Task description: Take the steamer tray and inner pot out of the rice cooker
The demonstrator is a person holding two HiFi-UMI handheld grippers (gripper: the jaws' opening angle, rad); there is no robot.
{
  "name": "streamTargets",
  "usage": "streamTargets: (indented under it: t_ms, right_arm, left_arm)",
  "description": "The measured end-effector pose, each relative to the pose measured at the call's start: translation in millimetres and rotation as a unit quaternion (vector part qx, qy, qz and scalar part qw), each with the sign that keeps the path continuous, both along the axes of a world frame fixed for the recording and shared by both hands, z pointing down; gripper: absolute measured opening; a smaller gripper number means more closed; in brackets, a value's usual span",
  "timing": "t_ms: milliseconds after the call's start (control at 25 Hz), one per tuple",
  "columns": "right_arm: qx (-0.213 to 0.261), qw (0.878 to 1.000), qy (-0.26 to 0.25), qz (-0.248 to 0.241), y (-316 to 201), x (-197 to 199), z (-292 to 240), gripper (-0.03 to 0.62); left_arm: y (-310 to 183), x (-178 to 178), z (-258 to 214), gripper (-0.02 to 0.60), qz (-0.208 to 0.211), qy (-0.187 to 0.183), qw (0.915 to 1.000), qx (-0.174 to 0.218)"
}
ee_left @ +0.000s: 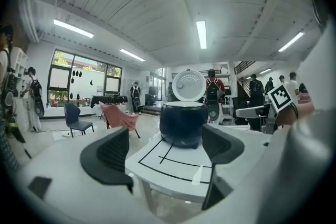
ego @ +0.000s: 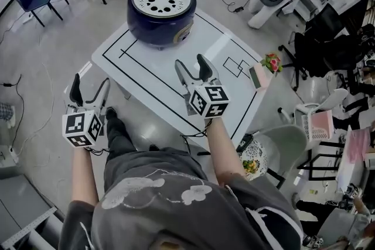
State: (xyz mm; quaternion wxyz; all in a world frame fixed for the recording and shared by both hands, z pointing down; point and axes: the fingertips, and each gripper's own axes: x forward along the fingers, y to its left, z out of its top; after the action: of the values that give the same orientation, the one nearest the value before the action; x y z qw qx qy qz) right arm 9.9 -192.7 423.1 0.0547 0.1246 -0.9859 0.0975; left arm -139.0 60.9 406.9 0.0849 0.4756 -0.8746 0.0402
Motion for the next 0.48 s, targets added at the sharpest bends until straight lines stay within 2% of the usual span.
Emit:
streamTargets:
  t_ms: [280, 480]
  right_arm:
    - [-0.003, 0.998, -0.007, 0.07, -41, -25, -3, 0.318]
    - [-0.019, 0.992, -0.018, 0.123, -65, -54, -16, 0.318]
  left_arm:
    - [-66, -68, 3, 0.43, 0.065, -0.002, 0.9978, 0.012]
    - [-122, -117, 1, 0.428, 0.14, -0.01, 0.9901, 0.01]
